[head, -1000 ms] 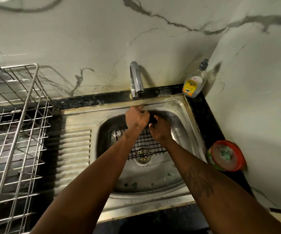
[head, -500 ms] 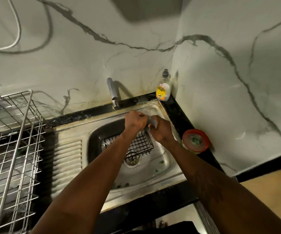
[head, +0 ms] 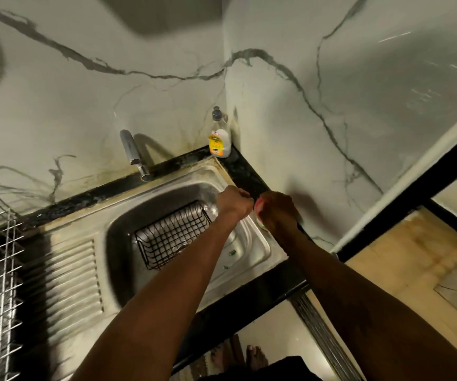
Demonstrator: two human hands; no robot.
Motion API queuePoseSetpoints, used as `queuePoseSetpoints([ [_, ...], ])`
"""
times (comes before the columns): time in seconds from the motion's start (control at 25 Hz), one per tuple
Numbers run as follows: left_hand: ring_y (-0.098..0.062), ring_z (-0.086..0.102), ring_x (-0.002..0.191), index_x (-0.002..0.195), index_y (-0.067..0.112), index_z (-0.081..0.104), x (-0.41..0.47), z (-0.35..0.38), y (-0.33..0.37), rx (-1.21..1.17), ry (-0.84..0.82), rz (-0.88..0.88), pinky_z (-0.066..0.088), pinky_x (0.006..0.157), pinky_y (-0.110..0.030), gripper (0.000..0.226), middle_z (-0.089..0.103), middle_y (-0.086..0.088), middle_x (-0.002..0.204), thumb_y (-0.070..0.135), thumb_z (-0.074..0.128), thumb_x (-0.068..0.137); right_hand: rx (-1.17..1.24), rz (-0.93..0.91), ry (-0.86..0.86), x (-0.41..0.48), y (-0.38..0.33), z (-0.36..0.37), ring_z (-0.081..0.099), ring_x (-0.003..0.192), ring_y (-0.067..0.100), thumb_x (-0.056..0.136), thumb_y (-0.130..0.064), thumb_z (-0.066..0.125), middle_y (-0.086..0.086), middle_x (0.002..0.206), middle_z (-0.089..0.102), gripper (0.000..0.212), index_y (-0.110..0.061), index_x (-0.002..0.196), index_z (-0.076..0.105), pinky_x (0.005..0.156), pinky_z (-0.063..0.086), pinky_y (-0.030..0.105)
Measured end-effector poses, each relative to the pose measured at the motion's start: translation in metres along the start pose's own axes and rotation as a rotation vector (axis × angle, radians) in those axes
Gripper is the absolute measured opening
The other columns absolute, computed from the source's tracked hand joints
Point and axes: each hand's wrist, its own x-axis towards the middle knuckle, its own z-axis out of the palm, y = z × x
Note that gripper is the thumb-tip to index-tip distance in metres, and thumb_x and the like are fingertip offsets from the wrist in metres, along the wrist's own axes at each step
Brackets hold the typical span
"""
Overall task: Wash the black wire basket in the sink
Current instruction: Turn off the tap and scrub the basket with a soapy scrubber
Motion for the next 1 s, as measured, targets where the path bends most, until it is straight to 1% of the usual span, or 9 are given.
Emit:
queuePoseSetpoints([
  [0.08,-0.019,0.067,0.111,0.105,0.020,0.080,-0.002,0.013,0.003,0.008,-0.030,-0.005,0.048,0.097,-0.023,0.023,0.076,-0.001,0.111,0.025,0.073,0.083,-0.032,-0.009,-0.037,0.000,0.007,-0.003,0.068,0.093,0.023,0.094,-0.035,0.051,0.001,0.101,0.074,0.026,-0.025,0.096,0.075,0.079,0.050,0.028],
  [0.16,-0.018,0.068,0.110,0.106,0.018,0.079,0.000,0.021,0.002,0.021,-0.055,-0.004,0.049,0.093,-0.022,0.025,0.076,-0.002,0.111,0.028,0.074,0.083,-0.093,-0.017,-0.112,0.000,0.006,-0.006,0.064,0.085,0.020,0.092,-0.031,0.056,-0.002,0.093,0.073,0.021,-0.026,0.088,0.076,0.073,0.044,0.024],
  [0.32,-0.018,0.070,0.097,0.096,0.013,0.080,0.002,0.029,-0.005,0.056,-0.108,-0.017,0.056,0.090,-0.028,0.025,0.077,-0.004,0.097,0.033,0.074,0.081,-0.182,0.034,-0.212,0.005,0.004,-0.003,0.063,0.087,0.020,0.099,-0.030,0.051,-0.001,0.082,0.062,0.028,-0.023,0.074,0.063,0.076,0.042,0.025],
  [0.48,-0.018,0.070,0.093,0.092,0.015,0.080,0.002,0.036,-0.011,0.046,-0.123,-0.025,0.058,0.089,-0.032,0.035,0.077,-0.001,0.088,0.041,0.068,0.073,-0.254,-0.038,-0.212,0.012,0.011,0.003,0.064,0.103,0.024,0.102,-0.027,0.047,0.004,0.100,0.068,0.028,-0.013,0.096,0.071,0.094,0.047,0.030],
  [0.6,-0.016,0.071,0.079,0.083,0.014,0.079,0.006,0.039,-0.011,0.050,-0.104,-0.036,0.060,0.080,-0.027,0.029,0.073,0.002,0.074,0.042,0.072,0.077,-0.220,-0.075,-0.221,0.020,0.014,0.004,0.065,0.106,0.025,0.099,-0.033,0.050,0.004,0.108,0.073,0.029,-0.019,0.101,0.076,0.105,0.045,0.032],
  [0.68,-0.015,0.071,0.076,0.078,0.014,0.078,0.008,0.040,-0.009,0.052,-0.099,-0.031,0.059,0.077,-0.024,0.025,0.072,0.002,0.070,0.038,0.072,0.081,-0.237,-0.098,-0.239,0.022,0.012,0.000,0.063,0.111,0.026,0.101,-0.037,0.048,0.005,0.114,0.072,0.033,-0.020,0.105,0.076,0.107,0.043,0.033],
  [0.84,-0.017,0.072,0.083,0.088,0.015,0.080,0.011,0.038,-0.011,0.076,-0.117,-0.045,0.059,0.081,-0.026,0.013,0.076,-0.003,0.083,0.020,0.071,0.080,-0.298,-0.078,-0.214,0.023,0.016,-0.005,0.057,0.123,0.031,0.101,-0.036,0.052,0.013,0.131,0.064,0.037,-0.012,0.125,0.068,0.106,0.042,0.034],
  [0.92,-0.016,0.073,0.083,0.090,0.016,0.080,0.014,0.037,-0.013,0.043,-0.127,-0.055,0.061,0.084,-0.030,0.013,0.077,-0.004,0.084,0.016,0.073,0.079,-0.294,-0.015,-0.174,0.026,0.021,-0.006,0.058,0.121,0.032,0.096,-0.037,0.061,0.016,0.131,0.062,0.046,-0.006,0.130,0.063,0.099,0.046,0.035],
  [1.0,-0.016,0.074,0.080,0.085,0.015,0.080,0.016,0.035,-0.013,0.014,-0.124,-0.059,0.062,0.083,-0.031,0.009,0.076,-0.004,0.078,0.020,0.074,0.080,-0.269,0.010,-0.134,0.028,0.021,-0.005,0.062,0.116,0.032,0.092,-0.035,0.065,0.017,0.125,0.065,0.045,-0.003,0.125,0.064,0.095,0.049,0.037],
])
